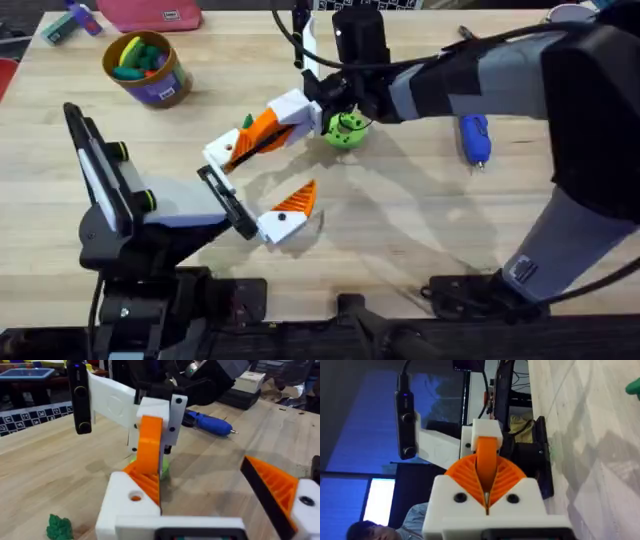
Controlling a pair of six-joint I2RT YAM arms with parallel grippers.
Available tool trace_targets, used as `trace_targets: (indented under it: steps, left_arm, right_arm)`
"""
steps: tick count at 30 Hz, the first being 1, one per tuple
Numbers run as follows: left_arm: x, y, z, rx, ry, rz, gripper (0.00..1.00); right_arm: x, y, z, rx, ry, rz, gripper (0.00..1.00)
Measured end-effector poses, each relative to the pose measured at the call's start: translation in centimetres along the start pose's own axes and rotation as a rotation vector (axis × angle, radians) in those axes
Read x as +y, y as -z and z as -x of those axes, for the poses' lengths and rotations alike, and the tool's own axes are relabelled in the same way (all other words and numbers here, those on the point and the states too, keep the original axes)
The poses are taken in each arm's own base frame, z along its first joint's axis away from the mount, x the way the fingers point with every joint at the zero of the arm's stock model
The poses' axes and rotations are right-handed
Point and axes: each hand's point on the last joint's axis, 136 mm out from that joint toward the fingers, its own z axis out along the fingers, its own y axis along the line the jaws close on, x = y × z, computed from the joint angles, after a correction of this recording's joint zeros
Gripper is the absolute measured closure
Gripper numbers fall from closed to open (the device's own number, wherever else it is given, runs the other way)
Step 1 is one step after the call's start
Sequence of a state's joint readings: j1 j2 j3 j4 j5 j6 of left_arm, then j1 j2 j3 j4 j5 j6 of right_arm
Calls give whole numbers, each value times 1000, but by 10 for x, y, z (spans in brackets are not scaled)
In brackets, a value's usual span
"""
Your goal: Pick up the gripper from the table and insert it into the empty holder that is missing its gripper. Then pick up a screw, insert it into the mounting hole, and use the screwdriver to tighten it. Finally, clean up the table by picking up the vegetable and placing it into the bucket.
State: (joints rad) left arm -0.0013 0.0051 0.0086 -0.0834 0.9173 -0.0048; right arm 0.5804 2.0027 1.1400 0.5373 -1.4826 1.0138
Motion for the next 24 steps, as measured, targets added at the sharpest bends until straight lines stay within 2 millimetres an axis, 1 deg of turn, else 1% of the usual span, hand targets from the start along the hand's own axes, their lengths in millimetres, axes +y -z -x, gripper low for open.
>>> trace_targets:
  steps: [4, 5, 7, 9, 11, 12, 14, 20, 24]
  left_arm:
    - [0, 0, 0, 0, 0, 0, 15]
    - [0, 0, 0, 0, 0, 1, 15]
    - [-2, 0, 0, 1, 4, -9, 16]
    - [-3, 0, -1, 2, 5, -18, 15]
    - [-4, 0, -1, 2, 6, -24, 15]
    - [-5, 0, -1, 2, 5, -26, 15]
    - [-5, 0, -1, 2, 6, -30, 15]
    - [-6, 0, -1, 3, 6, -33, 16]
    - [-6, 0, -1, 2, 6, -33, 16]
  right_arm:
    - [0, 0, 0, 0, -1, 0, 986]
    - [0, 0, 0, 1, -4, 1, 932]
    - [0, 0, 0, 3, -2, 2, 708]
    - [2, -2, 0, 7, 4, 3, 411]
    - [2, -2, 0, 8, 6, 3, 138]
    - [3, -2, 0, 9, 11, 3, 54]
    - [3, -3, 0, 9, 11, 3, 23]
    - [2, 0, 1, 2, 11, 2, 11]
    - [1, 12, 7, -29, 13, -4, 10]
